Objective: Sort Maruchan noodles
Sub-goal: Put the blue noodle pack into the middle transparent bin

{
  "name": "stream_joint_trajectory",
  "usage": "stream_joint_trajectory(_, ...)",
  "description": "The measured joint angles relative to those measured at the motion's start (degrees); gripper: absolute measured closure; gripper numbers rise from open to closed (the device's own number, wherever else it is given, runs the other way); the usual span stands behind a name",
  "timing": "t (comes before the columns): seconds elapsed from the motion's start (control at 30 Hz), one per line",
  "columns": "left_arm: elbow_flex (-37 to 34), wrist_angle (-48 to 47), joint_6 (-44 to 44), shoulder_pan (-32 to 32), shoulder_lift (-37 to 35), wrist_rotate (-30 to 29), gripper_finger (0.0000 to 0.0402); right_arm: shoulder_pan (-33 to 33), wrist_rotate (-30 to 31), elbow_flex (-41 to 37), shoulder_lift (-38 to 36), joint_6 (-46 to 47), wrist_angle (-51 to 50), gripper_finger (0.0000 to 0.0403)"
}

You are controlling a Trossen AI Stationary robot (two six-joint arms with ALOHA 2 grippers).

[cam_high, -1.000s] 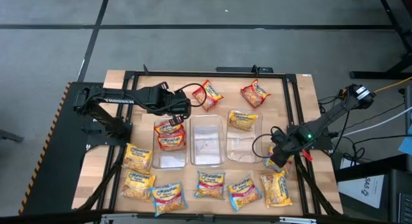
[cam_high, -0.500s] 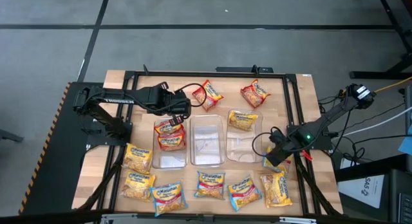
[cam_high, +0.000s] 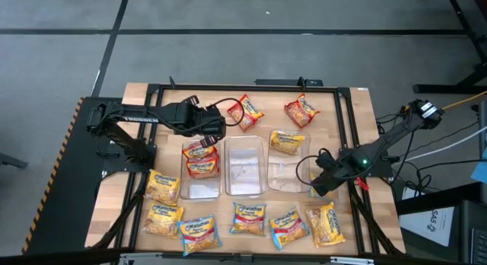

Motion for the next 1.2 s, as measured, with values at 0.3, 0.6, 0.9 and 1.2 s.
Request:
stream_joint_trajectory(0.3,0.0,0.0,0.0,0.0,0.0,-0.1,0.0319,0.0,5.5,17.1,0.0,0.2,-22.7,0.0402)
stream_joint_trajectory(0.6,0.0,-1.7,0.0,0.0,0.0,0.0,0.0319,0.0,22.2,27.8,-0.1,-7.6,-20.8,0.0402)
stream_joint_trajectory(0.9,0.0,-11.7,-0.1,0.0,-0.3,1.2,0.0319,-4.4,32.3,27.3,5.5,-31.4,2.0,0.0403)
stream_joint_trajectory(1.2,0.0,-16.0,-3.9,-1.8,-14.0,2.0,0.0319,-17.9,24.4,27.2,15.7,-55.9,23.6,0.0403)
